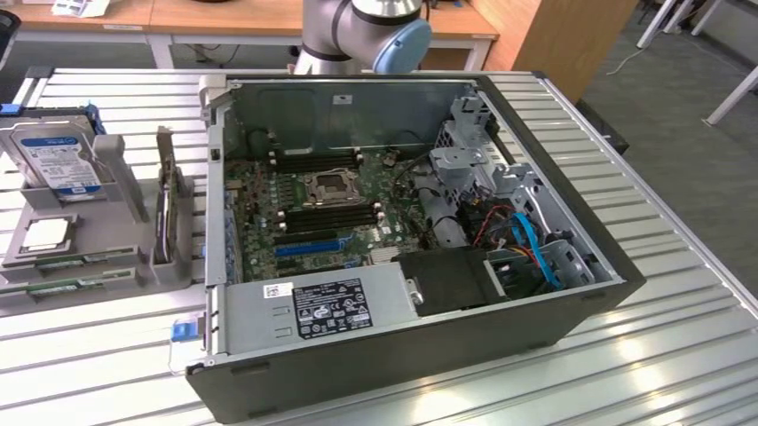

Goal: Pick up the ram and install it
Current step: 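Reach for the ram, then pick up the ram and move it above insertion slot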

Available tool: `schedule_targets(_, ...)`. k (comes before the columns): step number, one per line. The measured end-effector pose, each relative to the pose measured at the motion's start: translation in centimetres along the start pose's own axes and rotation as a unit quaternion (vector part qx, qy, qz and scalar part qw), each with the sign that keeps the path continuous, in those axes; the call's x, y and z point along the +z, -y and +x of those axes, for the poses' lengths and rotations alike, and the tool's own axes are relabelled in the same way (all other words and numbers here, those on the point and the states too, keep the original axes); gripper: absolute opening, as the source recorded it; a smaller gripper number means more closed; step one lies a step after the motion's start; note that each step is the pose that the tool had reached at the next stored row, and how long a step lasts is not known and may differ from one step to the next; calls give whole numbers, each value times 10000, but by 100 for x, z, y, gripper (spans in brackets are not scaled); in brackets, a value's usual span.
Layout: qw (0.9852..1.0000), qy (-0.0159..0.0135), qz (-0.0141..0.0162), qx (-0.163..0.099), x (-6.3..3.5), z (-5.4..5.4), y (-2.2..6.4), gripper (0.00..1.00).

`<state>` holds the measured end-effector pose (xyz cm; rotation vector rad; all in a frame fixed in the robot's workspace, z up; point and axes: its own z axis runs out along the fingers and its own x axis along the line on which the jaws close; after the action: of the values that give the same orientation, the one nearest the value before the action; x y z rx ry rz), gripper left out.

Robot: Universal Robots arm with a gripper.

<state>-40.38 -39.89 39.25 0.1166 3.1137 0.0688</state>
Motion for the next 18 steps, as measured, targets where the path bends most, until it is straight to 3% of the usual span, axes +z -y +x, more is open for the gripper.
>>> schedule_targets(8, 10000, 0, 0, 0, -1, -3, 47, 10)
schedule_targets(18, 10000, 0, 0, 0, -2, -3, 47, 10)
